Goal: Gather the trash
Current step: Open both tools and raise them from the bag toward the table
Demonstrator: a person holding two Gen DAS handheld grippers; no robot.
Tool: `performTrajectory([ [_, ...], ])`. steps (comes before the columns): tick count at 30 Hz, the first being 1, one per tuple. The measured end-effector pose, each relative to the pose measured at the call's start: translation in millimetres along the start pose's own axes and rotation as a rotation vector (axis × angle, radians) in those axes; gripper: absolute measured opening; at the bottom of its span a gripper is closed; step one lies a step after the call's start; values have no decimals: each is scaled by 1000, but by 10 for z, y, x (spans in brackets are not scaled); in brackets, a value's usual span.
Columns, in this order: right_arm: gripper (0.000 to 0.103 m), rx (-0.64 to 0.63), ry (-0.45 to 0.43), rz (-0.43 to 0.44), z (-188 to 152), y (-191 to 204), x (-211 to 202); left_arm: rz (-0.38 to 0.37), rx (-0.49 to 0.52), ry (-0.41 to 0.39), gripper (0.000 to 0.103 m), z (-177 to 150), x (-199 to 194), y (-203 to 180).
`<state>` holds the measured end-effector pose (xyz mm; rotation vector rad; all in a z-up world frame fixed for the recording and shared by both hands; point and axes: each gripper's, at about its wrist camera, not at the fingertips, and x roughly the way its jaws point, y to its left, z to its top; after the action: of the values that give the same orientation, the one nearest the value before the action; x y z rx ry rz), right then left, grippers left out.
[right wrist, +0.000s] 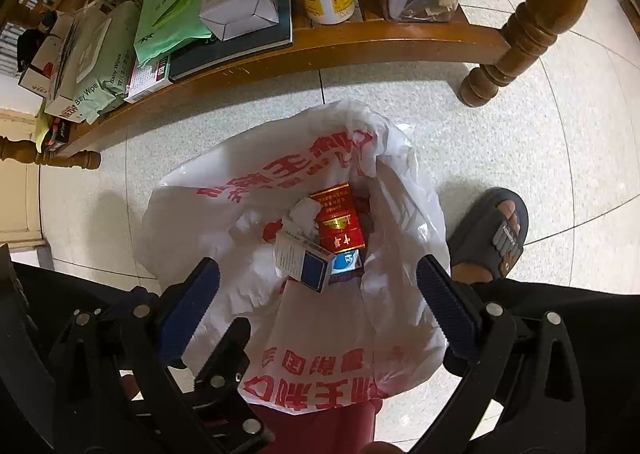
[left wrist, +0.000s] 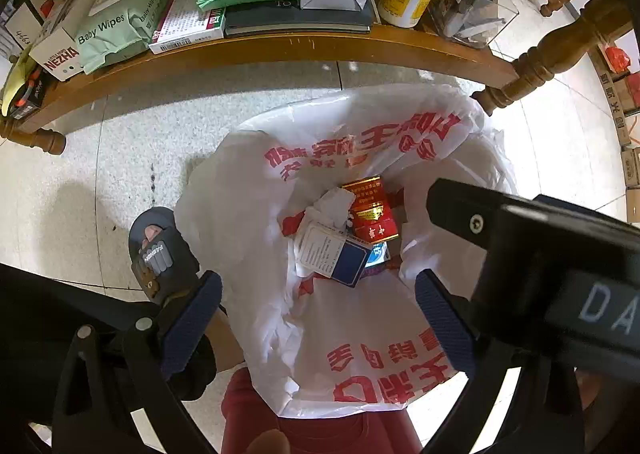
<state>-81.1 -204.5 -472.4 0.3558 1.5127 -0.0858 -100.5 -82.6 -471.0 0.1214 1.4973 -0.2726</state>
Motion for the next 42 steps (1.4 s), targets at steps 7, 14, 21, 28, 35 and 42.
performTrajectory([
  [7, 96, 22, -18, 9, -10, -30, -84, 3, -9, -18, 95, 6, -54, 17],
  [14, 96, 52, -47, 9, -53, -94, -235, 5, -12, -65, 95, 18, -197, 23],
  [21, 96, 51, -93, 16, -149, -101, -493, -8, -27, -129, 95, 54, -418, 20],
  [28, 96, 89, -171, 63, -257, -185, -937, -11, -21, -228, 95, 62, -799, -31],
  [35, 96, 98, -265, 98, -386, -251, -1443, -18, -9, -313, 95, 71, -1176, -54],
  [42, 96, 45, -370, 100, -451, -229, -2087, -23, -3, -408, 95, 95, -1658, -39],
])
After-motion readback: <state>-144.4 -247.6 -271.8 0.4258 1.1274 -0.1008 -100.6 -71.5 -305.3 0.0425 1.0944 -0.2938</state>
